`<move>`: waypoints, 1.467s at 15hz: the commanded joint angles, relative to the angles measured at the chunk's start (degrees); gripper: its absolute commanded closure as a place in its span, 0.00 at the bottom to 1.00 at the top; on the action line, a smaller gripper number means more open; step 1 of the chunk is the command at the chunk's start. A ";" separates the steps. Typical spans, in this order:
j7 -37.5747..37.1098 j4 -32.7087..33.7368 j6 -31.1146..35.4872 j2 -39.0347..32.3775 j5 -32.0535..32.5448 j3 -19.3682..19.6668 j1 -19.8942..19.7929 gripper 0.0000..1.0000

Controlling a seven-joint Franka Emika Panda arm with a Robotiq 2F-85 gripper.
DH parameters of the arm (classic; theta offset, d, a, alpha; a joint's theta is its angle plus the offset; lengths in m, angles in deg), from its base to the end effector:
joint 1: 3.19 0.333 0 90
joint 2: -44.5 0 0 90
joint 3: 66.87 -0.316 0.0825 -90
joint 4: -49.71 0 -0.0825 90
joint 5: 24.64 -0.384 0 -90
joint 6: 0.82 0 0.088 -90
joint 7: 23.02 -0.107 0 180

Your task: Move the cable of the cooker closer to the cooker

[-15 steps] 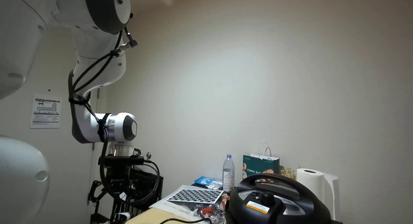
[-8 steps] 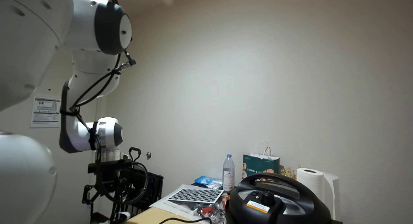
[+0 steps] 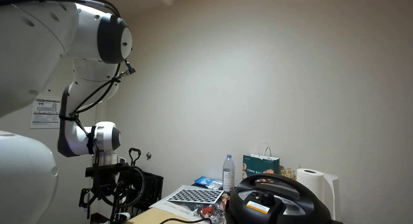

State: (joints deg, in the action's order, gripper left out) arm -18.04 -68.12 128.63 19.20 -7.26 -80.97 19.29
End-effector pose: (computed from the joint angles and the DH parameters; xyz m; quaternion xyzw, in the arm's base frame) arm 0.4614 0.3325 0.2082 0.8867 0.4467 -0.0885 0.0796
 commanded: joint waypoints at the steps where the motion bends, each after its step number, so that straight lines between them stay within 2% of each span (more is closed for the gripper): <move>1: -0.40 2.69 -0.27 -3.36 -0.15 -0.14 0.16 0.00; 8: -0.22 17.99 -3.49 -15.02 4.05 0.97 6.03 0.00; 9: 0.00 13.55 -1.33 -11.98 2.19 0.39 4.26 0.00; 11: -0.03 17.06 -2.23 -14.68 2.61 0.62 5.82 0.00; 14: -0.06 18.20 -2.54 -15.60 2.82 0.85 6.18 0.00; 19: -11.02 18.80 7.42 -16.61 12.10 8.72 10.47 0.00; 22: -15.14 19.69 7.67 -17.38 15.23 11.95 12.12 0.00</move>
State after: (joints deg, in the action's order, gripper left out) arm -28.84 -49.31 135.61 2.63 5.13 -71.72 29.60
